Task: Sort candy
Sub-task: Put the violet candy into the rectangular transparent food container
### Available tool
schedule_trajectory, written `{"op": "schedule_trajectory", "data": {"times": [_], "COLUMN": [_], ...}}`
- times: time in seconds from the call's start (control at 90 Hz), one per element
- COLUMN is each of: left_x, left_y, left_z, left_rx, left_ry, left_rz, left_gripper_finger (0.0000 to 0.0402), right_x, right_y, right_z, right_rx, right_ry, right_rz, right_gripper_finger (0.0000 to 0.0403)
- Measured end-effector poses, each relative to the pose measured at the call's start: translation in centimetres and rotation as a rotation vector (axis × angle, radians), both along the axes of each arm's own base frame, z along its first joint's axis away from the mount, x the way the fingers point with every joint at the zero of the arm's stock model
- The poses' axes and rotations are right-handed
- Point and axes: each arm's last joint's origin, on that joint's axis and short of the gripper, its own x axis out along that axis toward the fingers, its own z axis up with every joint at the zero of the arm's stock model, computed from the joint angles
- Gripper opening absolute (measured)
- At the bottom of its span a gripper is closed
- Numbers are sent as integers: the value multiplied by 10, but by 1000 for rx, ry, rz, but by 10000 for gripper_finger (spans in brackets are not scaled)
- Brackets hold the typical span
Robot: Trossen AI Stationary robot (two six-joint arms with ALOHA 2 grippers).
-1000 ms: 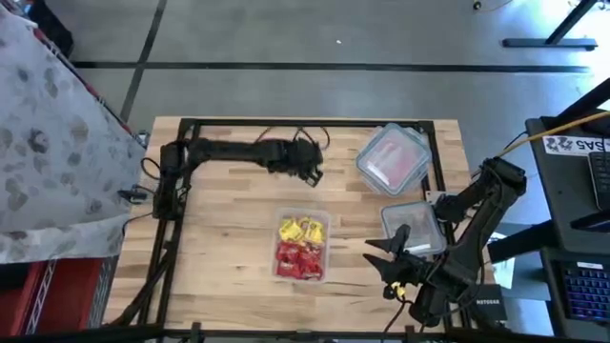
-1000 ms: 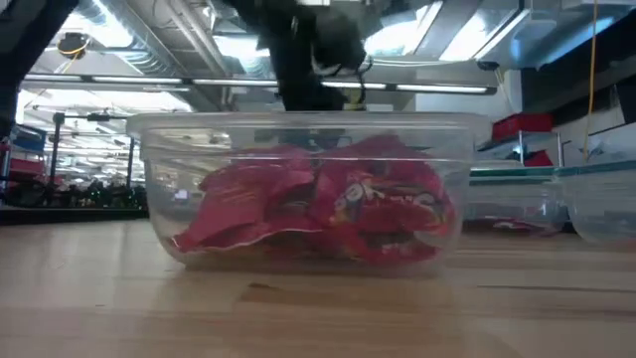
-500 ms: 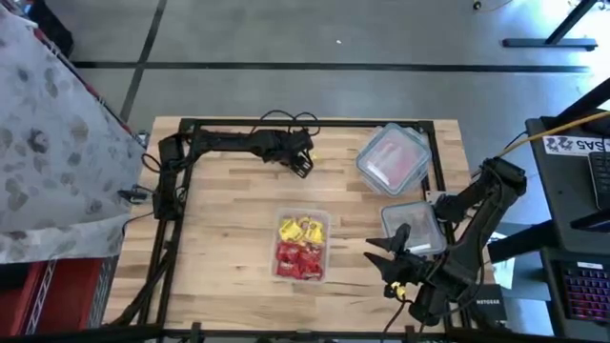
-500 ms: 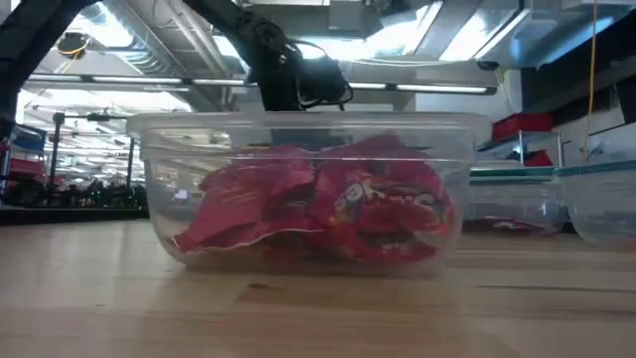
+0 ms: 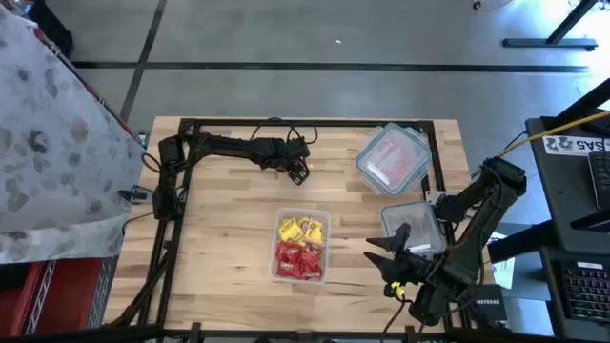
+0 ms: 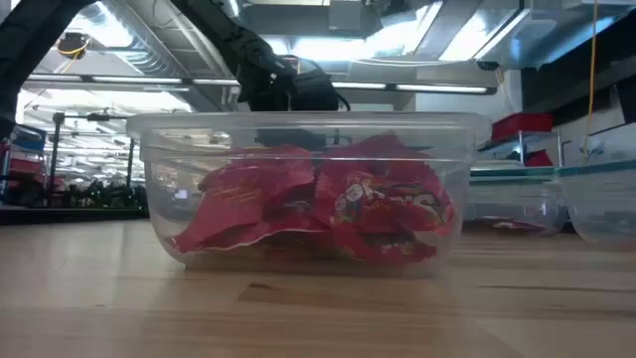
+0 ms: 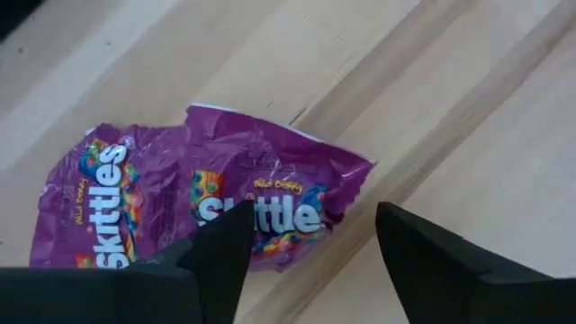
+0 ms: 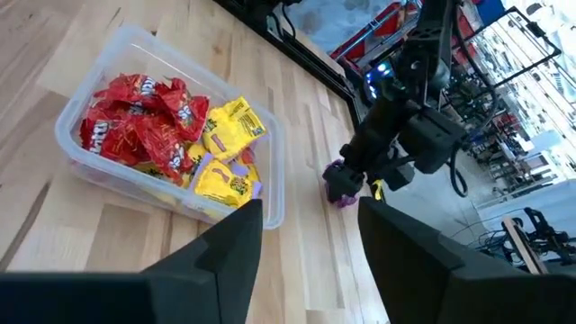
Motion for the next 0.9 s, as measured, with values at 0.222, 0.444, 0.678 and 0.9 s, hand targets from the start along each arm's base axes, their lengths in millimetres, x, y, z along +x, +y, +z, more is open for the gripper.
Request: {"op": "schedule_trajectory", "data": {"times": [0.222, 0.444, 0.678, 0.9], "left_x": [-3, 6, 19, 28], "left_y": [-1, -21, -78, -170], "left_z": [-6, 6, 67, 113], "left_rx": [0, 6, 11, -69], "left_ry": [-10, 15, 19, -128], "left_rz": [28, -29, -59, -119], "left_gripper_finger": [66, 6, 1, 1], "right_x": [0, 0, 0, 0], "right_y": [0, 0, 1, 1], "right_z": [0, 0, 0, 0], "right_rx": [5, 12, 23, 32], "right_ry": [-2, 6, 10, 7], "right_rz": [-2, 0, 2, -2], "right_gripper_finger": [172, 172, 172, 172]}}
